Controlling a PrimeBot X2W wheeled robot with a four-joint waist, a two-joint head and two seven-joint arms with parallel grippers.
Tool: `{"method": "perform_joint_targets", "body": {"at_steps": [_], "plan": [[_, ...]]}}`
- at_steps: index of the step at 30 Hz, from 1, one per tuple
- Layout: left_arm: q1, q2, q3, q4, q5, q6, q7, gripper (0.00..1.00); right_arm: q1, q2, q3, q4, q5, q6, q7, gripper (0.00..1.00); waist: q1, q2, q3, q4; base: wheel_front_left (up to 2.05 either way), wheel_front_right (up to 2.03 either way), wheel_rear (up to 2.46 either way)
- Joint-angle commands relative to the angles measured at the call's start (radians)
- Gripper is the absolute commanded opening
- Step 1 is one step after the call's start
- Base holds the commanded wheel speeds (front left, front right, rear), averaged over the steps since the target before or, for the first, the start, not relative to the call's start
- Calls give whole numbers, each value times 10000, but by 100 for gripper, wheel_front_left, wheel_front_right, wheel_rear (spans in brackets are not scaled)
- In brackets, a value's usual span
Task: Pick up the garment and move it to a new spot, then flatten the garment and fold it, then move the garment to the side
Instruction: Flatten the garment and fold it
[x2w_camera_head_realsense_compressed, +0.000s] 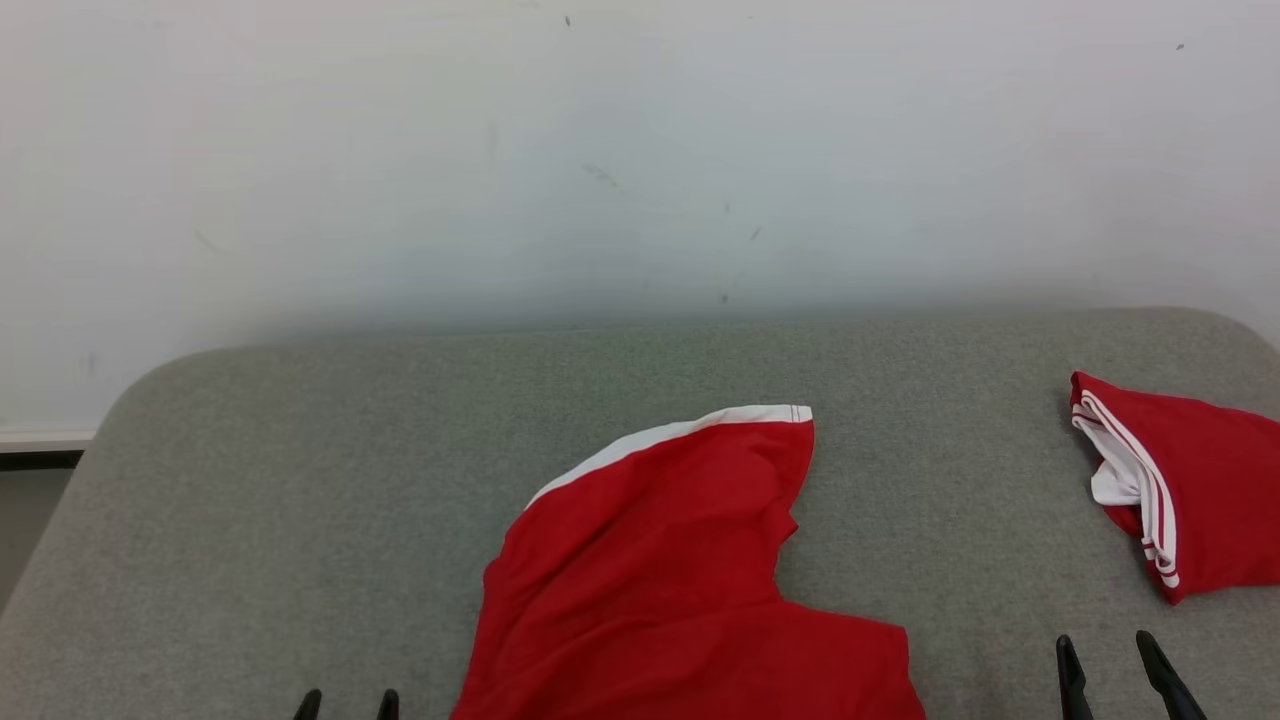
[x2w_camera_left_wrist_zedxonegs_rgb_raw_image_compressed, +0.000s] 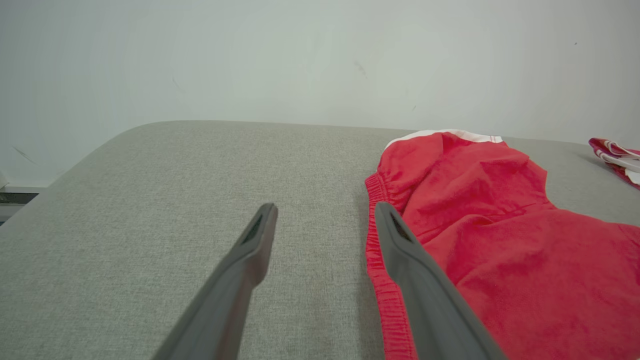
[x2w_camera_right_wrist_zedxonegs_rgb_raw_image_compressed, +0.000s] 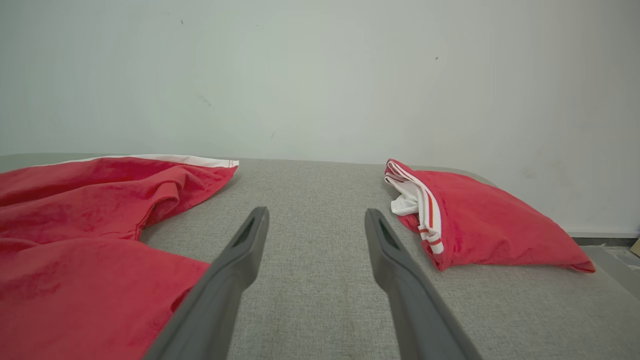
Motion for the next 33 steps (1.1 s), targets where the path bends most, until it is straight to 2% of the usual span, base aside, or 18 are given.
{"method": "perform_joint_targets", "body": {"at_steps": [1,17,22,25,27,29,31,33], "plan": [[40,-51,115,29,223,-86,4,100,6,-30,-30,14,-58,-23,-26,100,0,0,-4,5,0,0,0],[94,-441,514,76,672,-454,4,100,-53,-30,8,-14,12,-23,-26,100,0,0,-41,41,0,0,0],[308,-454,455,488,367,-536,4,100,-148,-31,191,-213,-7,-23,-27,100,0,0,-69,-41,0,0,0],[409,-156,206,385,80,-638,319,100,-35,-85,754,-60,-106,-23,-12,100,0,0,-85,-71,0,0,0],[632,69,-85,112,-218,-690,812,100,7,-368,1138,11,39,-25,236,100,0,0,-83,-61,0,0,0],[835,586,-610,-199,-427,-713,1453,100,103,-614,1622,-27,279,-24,568,100,0,0,-59,-18,0,0,0],[999,1096,-1445,-582,-1172,-723,2067,100,232,-893,2113,-88,559,-24,951,100,0,0,-10,11,0,0,0],[1084,1765,-1871,-895,-1692,-694,2531,100,364,-1199,2565,-108,843,-24,1349,100,0,0,64,47,0,0,0]]}}
